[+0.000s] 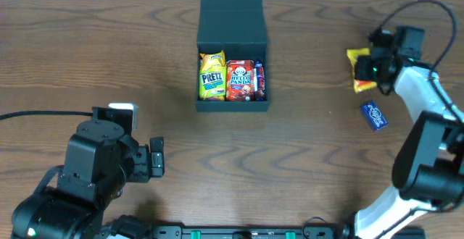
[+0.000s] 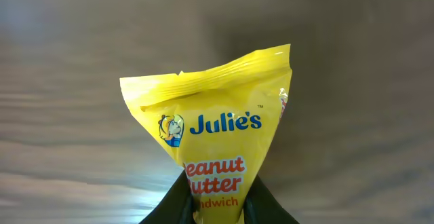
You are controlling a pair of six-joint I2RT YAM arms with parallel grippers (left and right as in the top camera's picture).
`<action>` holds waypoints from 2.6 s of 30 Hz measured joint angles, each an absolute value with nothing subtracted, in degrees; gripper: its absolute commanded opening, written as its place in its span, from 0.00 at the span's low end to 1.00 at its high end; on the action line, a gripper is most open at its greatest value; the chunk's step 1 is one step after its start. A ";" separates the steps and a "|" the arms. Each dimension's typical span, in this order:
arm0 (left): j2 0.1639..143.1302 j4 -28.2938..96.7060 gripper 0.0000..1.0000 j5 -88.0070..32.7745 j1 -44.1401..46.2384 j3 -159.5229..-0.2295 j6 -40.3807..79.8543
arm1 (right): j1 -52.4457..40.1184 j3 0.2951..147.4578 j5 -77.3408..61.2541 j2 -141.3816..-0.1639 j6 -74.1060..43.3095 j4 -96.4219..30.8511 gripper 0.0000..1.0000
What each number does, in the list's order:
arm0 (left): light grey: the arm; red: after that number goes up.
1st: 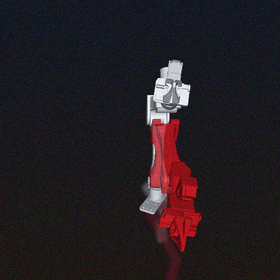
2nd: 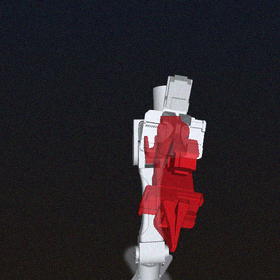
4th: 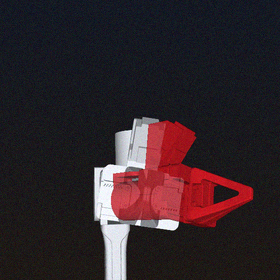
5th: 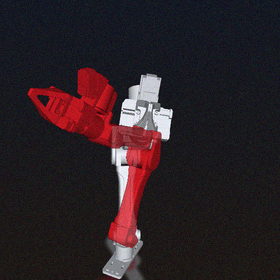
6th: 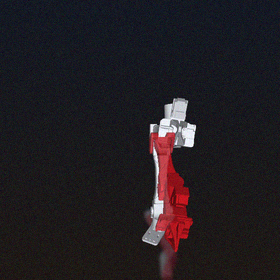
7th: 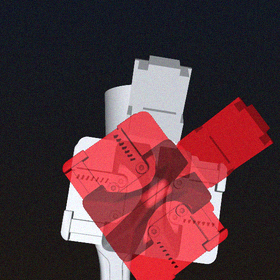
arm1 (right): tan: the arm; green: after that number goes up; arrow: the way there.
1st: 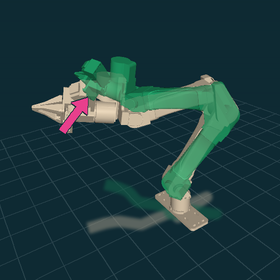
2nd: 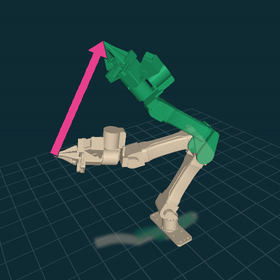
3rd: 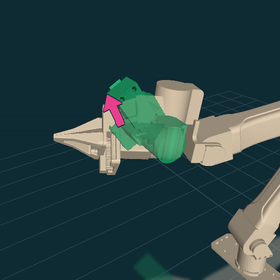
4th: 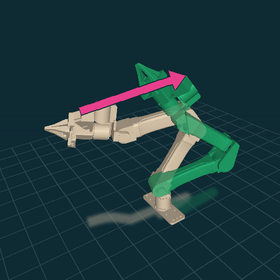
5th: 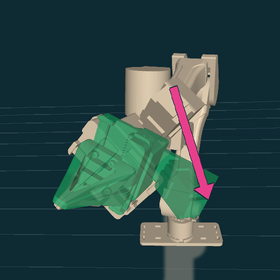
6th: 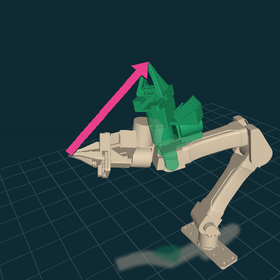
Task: Pack container
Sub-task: 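Carry the Peanut Butter packet left over the box with right gripper, then push the Peanut Butter packet down into the box and release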
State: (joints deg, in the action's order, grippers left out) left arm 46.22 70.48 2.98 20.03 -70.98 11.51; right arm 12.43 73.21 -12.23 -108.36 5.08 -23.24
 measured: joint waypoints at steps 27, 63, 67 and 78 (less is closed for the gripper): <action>46.24 70.46 0.95 2.96 20.03 -70.98 11.51 | -35.86 73.14 -2.24 -102.17 -28.86 -4.71 0.14; 46.22 70.48 0.95 2.96 20.03 -70.98 11.49 | -40.42 74.35 4.43 -112.29 -41.67 -4.40 0.04; 46.22 70.46 0.95 2.98 20.03 -70.98 11.51 | -40.93 75.00 3.79 -113.99 -41.69 -5.19 0.14; 46.22 70.46 0.95 2.96 20.03 -70.98 11.51 | -41.45 75.31 2.61 -113.99 -41.87 -4.80 0.54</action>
State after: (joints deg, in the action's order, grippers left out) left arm 46.22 70.46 2.96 20.03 -70.98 11.51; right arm -41.45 75.31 2.61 -113.99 -41.87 -4.80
